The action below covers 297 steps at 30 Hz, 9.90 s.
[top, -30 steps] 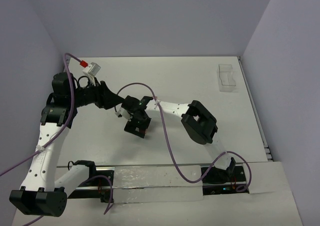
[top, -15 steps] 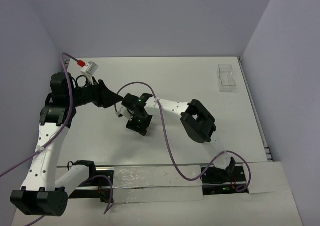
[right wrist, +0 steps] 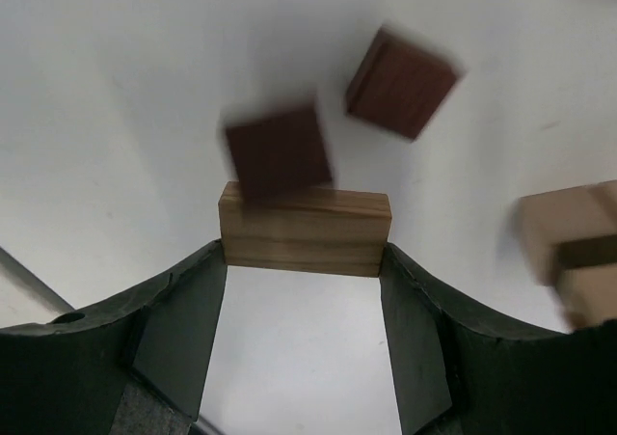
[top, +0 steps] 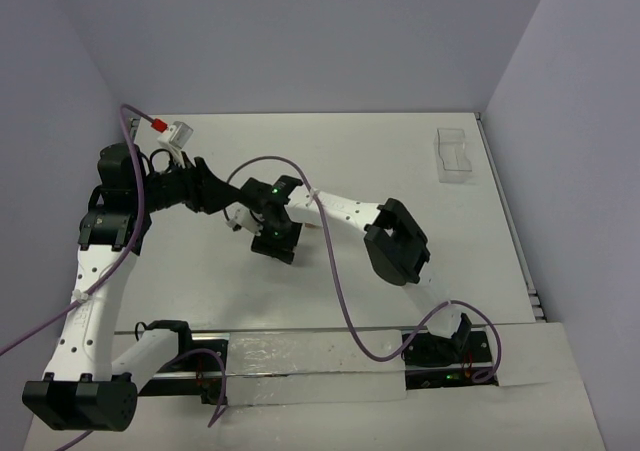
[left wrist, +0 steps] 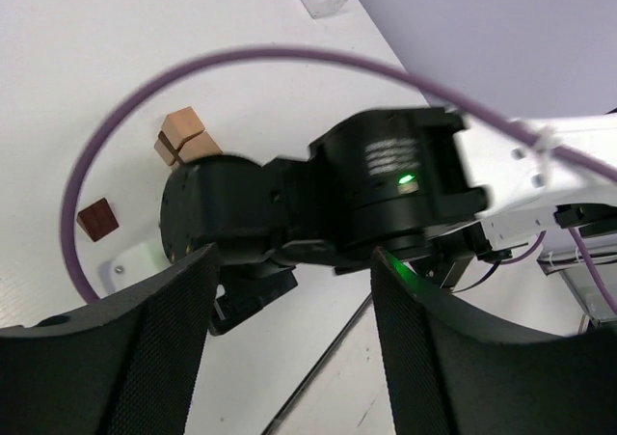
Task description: Build the wood block tower
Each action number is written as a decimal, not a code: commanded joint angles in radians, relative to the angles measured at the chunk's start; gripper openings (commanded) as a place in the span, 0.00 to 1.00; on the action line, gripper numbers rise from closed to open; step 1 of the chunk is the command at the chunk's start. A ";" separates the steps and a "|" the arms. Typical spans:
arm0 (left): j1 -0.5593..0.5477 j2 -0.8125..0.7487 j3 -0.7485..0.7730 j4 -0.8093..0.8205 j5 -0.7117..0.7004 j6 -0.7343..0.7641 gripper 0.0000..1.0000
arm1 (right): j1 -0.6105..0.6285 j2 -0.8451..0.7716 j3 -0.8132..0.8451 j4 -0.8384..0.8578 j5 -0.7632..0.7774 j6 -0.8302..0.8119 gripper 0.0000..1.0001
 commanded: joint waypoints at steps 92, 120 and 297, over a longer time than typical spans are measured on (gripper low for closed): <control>0.154 0.319 0.212 0.116 0.134 -0.046 0.73 | -0.358 0.009 0.229 -0.107 -0.257 -0.617 0.52; 0.159 0.316 0.203 0.130 0.154 -0.060 0.73 | -0.358 0.026 0.238 -0.090 -0.245 -0.608 0.65; -0.069 -0.286 -0.423 0.589 -0.184 -0.205 0.78 | -0.590 -0.866 -0.839 0.935 -0.690 1.466 0.00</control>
